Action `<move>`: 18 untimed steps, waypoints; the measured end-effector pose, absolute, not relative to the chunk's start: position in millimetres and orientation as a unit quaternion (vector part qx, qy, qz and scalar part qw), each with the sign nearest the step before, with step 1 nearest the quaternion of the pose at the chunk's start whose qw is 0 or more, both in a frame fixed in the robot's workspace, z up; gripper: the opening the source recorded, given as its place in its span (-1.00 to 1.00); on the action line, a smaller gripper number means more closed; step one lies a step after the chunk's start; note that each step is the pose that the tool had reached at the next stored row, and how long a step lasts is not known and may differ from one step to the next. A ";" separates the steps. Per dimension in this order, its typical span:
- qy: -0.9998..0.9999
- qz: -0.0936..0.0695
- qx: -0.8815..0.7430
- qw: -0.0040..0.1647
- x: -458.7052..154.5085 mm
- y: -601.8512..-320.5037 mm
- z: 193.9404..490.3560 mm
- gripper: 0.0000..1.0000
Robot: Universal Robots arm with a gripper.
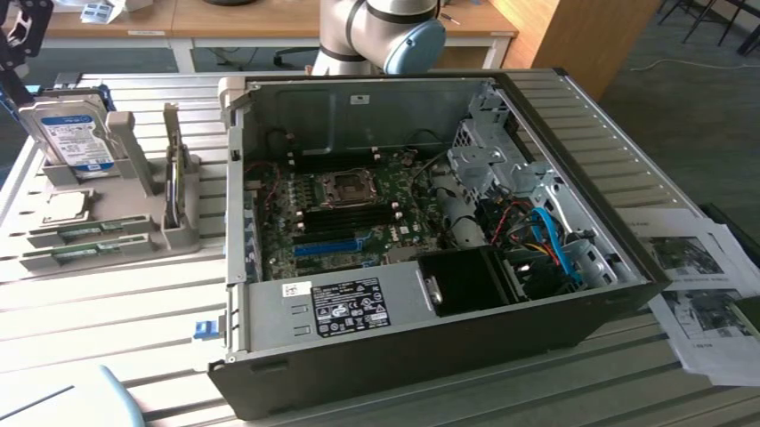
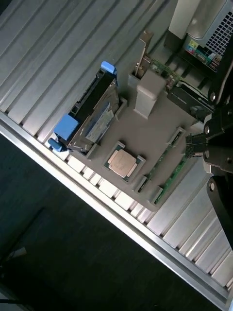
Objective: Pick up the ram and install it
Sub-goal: 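Pick up the ram and move it above insertion slot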
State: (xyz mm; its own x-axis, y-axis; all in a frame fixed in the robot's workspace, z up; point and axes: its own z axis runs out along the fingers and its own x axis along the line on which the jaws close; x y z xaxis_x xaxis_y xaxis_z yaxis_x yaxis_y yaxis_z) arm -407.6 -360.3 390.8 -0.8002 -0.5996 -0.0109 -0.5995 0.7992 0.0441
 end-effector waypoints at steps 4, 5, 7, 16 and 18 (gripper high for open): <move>-0.940 -0.023 0.339 0.002 -407.6 -360.3 390.8 -0.81; -0.938 -0.023 0.345 0.002 -407.6 -360.3 390.8 -0.81; -0.934 -0.023 0.358 0.003 -407.6 -360.3 390.8 -0.81; -0.910 -0.022 0.415 0.004 -407.5 -360.3 390.8 -0.81; -0.904 -0.022 0.427 0.005 -407.5 -360.3 390.8 -0.81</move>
